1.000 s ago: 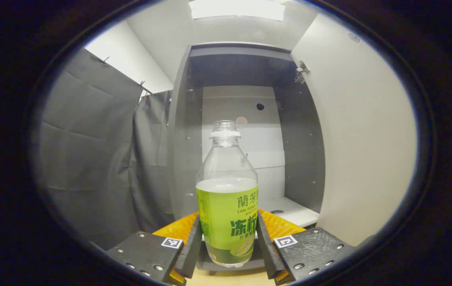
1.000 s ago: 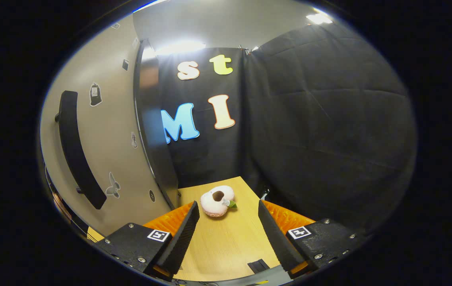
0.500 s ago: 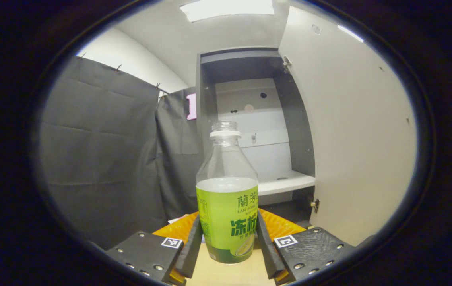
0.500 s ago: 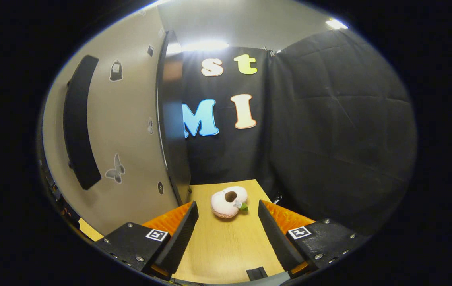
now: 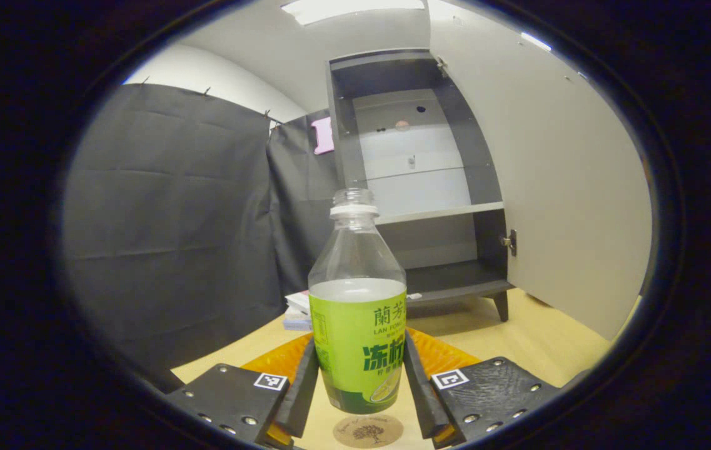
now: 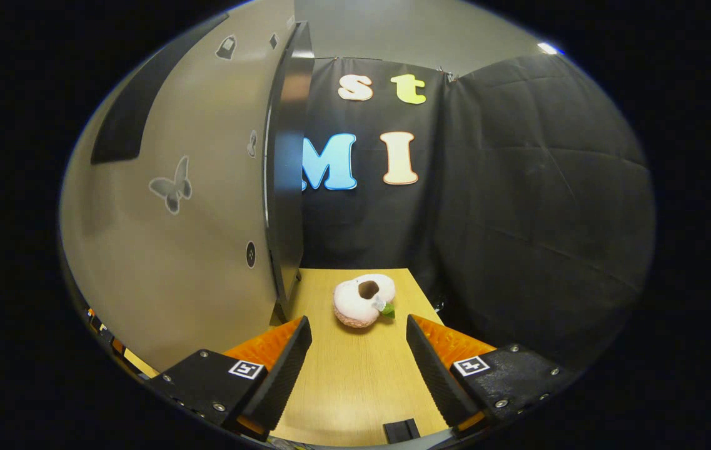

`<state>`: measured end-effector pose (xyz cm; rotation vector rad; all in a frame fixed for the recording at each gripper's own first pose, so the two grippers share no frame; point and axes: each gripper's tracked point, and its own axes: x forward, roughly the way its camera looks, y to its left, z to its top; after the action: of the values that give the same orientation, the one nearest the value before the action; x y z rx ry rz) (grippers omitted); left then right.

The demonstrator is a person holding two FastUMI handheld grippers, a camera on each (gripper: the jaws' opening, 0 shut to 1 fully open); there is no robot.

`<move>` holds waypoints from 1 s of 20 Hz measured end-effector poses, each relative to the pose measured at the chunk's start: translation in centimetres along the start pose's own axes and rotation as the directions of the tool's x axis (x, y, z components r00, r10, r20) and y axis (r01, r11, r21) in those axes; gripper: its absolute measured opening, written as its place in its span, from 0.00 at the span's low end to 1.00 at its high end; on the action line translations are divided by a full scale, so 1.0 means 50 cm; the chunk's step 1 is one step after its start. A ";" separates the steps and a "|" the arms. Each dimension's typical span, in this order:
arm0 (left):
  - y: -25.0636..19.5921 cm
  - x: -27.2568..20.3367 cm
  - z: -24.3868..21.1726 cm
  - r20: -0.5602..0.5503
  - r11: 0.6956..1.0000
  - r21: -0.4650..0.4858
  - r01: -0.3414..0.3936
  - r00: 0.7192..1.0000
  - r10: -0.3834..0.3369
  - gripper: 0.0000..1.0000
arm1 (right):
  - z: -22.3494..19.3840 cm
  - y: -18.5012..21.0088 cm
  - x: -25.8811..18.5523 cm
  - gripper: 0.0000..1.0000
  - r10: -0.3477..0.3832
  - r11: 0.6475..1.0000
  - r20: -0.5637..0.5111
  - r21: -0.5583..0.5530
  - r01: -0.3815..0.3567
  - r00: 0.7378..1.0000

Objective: Open the cabinet door with the right hand, grasp the bottle in the cabinet with the left hand and place it on the coaster, then close the cabinet door with the right hand.

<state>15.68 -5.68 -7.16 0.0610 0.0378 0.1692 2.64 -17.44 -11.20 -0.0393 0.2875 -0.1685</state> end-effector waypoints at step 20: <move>-0.003 0.000 -0.059 0.069 0.995 -0.098 -0.029 0.997 0.036 0.70 | -0.188 0.075 0.006 0.95 0.022 0.995 -0.168 -0.094 -0.038 0.986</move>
<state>15.56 -5.68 -10.13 -0.0293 -0.0416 0.2009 0.85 -13.94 -20.51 -0.1172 0.4631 -0.1282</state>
